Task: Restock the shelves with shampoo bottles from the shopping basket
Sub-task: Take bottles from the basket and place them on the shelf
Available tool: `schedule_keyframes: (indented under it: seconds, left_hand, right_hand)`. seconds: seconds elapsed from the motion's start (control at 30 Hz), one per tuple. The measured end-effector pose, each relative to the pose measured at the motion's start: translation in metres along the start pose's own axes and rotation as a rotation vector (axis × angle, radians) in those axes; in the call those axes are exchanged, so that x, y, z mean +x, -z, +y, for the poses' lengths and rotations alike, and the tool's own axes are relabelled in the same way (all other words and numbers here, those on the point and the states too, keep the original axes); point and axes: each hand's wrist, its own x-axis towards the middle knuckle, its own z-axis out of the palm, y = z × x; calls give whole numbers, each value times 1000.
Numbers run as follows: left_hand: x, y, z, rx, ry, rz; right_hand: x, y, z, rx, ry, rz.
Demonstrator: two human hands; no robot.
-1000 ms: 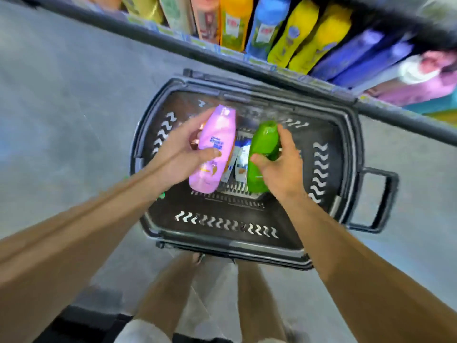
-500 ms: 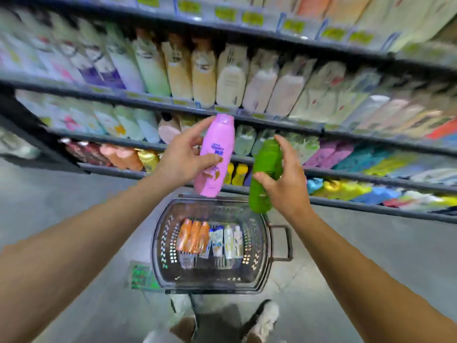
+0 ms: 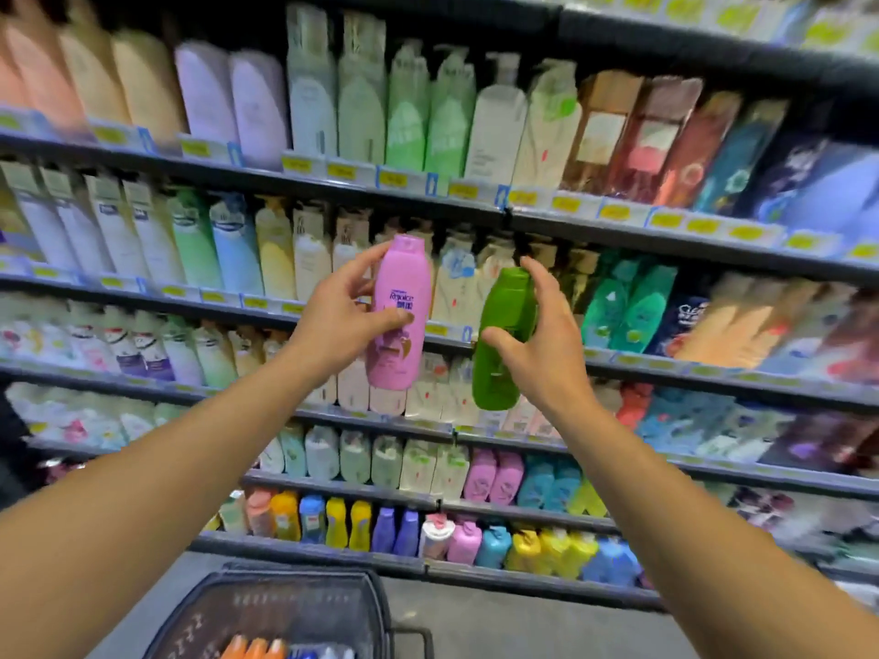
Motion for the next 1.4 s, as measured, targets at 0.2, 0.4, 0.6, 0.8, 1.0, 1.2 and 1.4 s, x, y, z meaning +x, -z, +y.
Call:
schedule_keyframes:
  seconds: [0.2,0.4,0.6,0.8,1.0,1.2,1.4]
  left_hand:
    - [40,-47,86,1,-103,52]
    - [85,-70,143,39,-206,62]
    - [135,-86,174,71,-345,110]
    - [197,-90,185,56,-426,117]
    - [251,-80,192,60,-458,110]
    - [302,-76,222,24,-576,165]
    - [353,-86,260,-6,-676,242]
  right_hand:
    - [45,91,-13,11,96,86]
    - [95,149,-23,2,185,170]
    - [142,179,-27,-15,244,230]
    - [192,185,-23,-17,303,237]
    - [254,185,-41,12,388,262]
    - [299,178,-48,8,461,277]
    - [328,169,-39,17,465,267]
